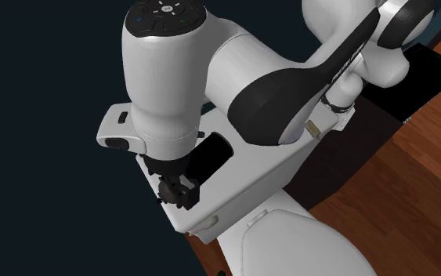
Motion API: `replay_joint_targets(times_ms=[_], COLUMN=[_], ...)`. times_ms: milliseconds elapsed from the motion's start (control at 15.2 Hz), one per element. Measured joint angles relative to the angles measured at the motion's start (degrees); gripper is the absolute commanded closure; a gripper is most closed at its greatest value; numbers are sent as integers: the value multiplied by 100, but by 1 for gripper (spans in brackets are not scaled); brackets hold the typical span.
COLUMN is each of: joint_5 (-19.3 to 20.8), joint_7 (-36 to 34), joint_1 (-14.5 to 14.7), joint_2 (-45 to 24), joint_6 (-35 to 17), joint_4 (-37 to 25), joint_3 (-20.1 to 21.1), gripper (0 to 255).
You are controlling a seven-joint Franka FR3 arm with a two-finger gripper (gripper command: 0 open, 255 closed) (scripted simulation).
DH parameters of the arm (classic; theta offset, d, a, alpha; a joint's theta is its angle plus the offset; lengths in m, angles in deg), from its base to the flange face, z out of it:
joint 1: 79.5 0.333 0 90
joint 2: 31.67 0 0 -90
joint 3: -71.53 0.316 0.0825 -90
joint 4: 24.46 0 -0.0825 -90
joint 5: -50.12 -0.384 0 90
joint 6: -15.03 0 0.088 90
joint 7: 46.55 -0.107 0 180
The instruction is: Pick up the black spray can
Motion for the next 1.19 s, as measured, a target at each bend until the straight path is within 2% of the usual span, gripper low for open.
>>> replay_joint_targets(times_ms=[66,132,792,1188], joint_5=[0,0,0,-3], joint_7=[1,1,-1,9], joint_1=[0,-1,2,-8], joint_2=[11,3,25,-110], joint_6=[-62,-87,-137,324], joint_4=[74,90,134,-433], joint_3=[0,0,2,-2], gripper=[0,255,255,255])
